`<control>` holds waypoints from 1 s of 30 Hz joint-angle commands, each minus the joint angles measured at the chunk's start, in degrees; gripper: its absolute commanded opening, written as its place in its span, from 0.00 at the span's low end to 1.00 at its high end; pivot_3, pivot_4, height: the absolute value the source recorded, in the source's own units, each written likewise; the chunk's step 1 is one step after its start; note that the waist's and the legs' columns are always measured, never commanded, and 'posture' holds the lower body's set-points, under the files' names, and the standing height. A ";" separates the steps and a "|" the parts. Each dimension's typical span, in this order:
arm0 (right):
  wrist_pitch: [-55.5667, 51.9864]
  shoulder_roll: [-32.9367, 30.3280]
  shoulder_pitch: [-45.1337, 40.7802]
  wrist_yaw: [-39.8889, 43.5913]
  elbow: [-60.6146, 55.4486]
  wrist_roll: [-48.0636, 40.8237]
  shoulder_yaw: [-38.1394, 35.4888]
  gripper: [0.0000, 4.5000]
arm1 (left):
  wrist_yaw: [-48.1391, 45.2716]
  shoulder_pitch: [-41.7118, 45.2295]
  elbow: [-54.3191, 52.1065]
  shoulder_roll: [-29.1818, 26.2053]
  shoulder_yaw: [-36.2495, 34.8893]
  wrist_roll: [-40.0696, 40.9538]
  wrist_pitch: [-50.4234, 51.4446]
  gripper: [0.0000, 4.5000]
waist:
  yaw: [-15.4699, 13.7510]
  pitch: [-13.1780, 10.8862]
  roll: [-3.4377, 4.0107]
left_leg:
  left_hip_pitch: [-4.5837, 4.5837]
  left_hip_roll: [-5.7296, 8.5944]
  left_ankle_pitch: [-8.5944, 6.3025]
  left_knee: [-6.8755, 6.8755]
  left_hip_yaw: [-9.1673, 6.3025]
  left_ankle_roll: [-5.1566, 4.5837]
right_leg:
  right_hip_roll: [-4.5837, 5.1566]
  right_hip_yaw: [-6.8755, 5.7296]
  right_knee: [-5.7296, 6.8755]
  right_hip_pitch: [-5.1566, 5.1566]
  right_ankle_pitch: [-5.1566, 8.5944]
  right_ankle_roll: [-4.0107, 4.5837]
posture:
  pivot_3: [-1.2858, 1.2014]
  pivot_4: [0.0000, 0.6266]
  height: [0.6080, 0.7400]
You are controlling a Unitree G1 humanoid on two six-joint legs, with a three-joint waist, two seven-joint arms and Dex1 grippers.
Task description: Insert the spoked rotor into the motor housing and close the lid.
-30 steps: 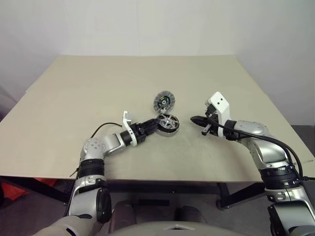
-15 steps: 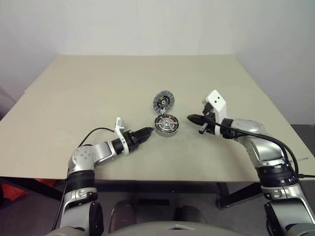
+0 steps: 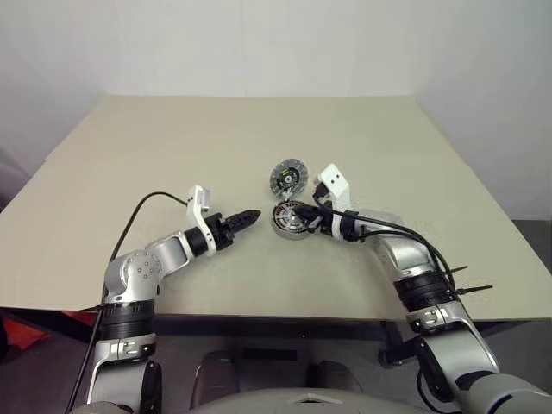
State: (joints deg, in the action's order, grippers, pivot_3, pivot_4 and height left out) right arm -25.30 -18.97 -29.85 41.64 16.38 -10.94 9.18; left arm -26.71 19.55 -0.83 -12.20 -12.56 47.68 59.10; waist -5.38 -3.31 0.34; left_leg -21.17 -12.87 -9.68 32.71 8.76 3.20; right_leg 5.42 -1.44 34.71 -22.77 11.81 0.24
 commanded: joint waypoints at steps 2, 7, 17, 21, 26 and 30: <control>2.42 -0.18 0.81 -0.44 1.90 1.53 -0.30 0.00 | 0.13 1.27 -3.14 -0.95 0.21 -0.06 -1.39 0.58 | 0.00 0.00 0.00 | 0.01 0.00 0.01 0.01 0.00 0.02 | 0.00 0.00 0.02 0.00 0.00 0.00 | 0.52 0.00 1.00; 3.06 -2.04 1.23 1.96 -3.73 -0.36 -1.75 0.00 | -0.66 1.28 -2.82 -1.77 0.70 -0.40 -2.23 0.58 | -0.06 0.00 0.00 | 0.07 -0.01 0.02 0.03 -0.01 0.04 | -0.01 0.01 0.05 0.06 0.00 -0.01 | 0.52 0.00 1.00; 11.49 -15.65 -7.09 20.83 -10.11 0.94 1.49 0.00 | -3.21 2.34 -1.31 -2.25 4.62 -3.60 -4.98 0.58 | -0.14 -0.01 0.00 | 0.00 -0.03 0.01 0.05 -0.01 0.02 | -0.03 0.01 0.06 -0.01 -0.01 0.00 | 0.52 0.00 1.00; 19.96 -21.76 -10.65 33.61 -4.32 4.26 6.40 0.00 | -3.06 3.48 -0.09 -0.86 3.09 -2.35 -5.48 0.58 | -0.13 -0.01 -0.01 | -0.01 -0.06 -0.02 0.10 -0.01 -0.05 | -0.04 0.00 0.06 0.02 0.00 0.02 | 0.52 0.00 1.00; 31.96 -22.16 -16.70 38.48 6.17 12.82 12.79 0.27 | -2.13 5.34 0.32 -0.19 1.51 -1.04 -4.61 0.58 | 0.19 -0.02 -0.01 | -0.13 -0.07 -0.08 0.39 0.00 -0.15 | -0.03 0.00 0.17 -0.06 -0.09 0.15 | 0.52 0.00 1.00; 39.77 -19.36 -21.46 40.15 14.50 17.70 16.61 0.42 | -1.86 4.92 -0.07 0.00 2.58 -1.74 -4.58 0.58 | 0.29 -0.02 -0.02 | -0.10 -0.09 -0.07 0.50 0.00 -0.15 | -0.03 0.00 0.28 -0.06 -0.11 0.18 | 0.52 0.00 1.00</control>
State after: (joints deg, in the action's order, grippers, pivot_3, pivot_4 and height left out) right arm 10.94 -39.07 -48.95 80.81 29.35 5.38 25.00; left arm -28.50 24.04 0.53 -12.17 -10.17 45.67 54.54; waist -5.09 -3.33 0.32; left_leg -21.28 -12.99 -9.75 33.22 8.75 3.05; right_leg 5.38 -1.45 34.99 -22.83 11.70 0.42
